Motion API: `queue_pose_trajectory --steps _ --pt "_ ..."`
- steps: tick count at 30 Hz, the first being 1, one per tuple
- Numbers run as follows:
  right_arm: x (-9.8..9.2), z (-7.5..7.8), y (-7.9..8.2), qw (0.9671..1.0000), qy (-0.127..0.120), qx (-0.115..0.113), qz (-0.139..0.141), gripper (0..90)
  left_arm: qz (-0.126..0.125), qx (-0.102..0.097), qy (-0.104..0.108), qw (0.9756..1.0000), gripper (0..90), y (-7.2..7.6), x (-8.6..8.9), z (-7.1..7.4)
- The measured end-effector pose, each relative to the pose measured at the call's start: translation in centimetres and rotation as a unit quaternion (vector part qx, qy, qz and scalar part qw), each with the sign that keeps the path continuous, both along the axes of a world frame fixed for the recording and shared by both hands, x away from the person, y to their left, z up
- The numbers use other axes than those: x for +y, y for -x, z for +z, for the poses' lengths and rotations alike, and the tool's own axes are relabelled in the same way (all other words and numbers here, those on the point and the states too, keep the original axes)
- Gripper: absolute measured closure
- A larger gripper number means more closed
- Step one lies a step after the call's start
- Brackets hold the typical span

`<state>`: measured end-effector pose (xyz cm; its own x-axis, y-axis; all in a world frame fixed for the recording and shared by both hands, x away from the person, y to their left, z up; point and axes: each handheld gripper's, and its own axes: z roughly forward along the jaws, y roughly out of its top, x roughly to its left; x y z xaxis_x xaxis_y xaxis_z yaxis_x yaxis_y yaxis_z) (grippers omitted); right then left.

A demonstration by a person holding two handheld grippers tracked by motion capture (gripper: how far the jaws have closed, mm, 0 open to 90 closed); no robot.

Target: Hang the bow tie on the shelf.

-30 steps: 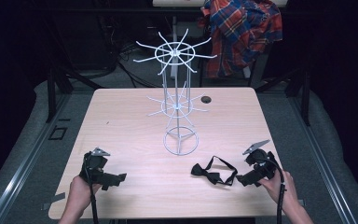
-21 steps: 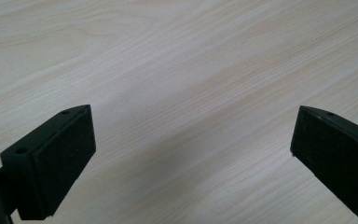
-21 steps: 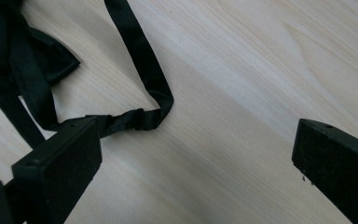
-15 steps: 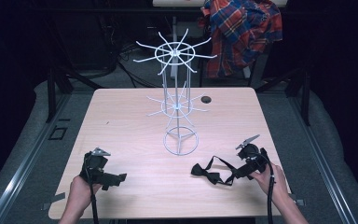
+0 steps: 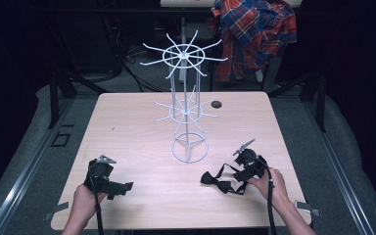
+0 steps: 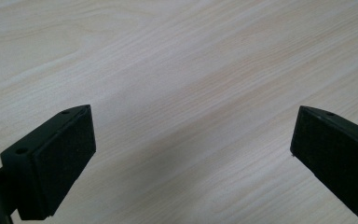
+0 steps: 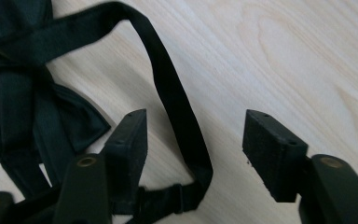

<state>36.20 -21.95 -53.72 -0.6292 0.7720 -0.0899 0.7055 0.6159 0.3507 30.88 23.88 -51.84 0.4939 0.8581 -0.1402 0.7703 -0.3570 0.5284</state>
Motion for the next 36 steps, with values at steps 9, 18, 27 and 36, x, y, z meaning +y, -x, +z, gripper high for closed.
queue_pose_trajectory --steps 9,18,27,36 --pt "1.2 0.0 -0.6 0.9998 0.016 -0.011 0.003 74.1 0.002 0.002 -0.001 1.0000 0.0 0.0 0.0 0.0" --pt "1.0 2.4 0.1 0.9981 -0.024 -0.057 0.008 89.2 0.002 0.002 -0.001 1.0000 0.0 0.1 0.0 0.1" --pt "0.9 5.3 1.2 0.9918 -0.067 -0.108 0.015 89.6 0.002 0.003 -0.001 1.0000 0.0 0.1 0.0 0.1" --pt "1.0 7.3 1.9 0.9874 -0.083 -0.132 0.026 89.6 0.003 0.001 -0.003 1.0000 0.0 0.0 0.0 0.1"
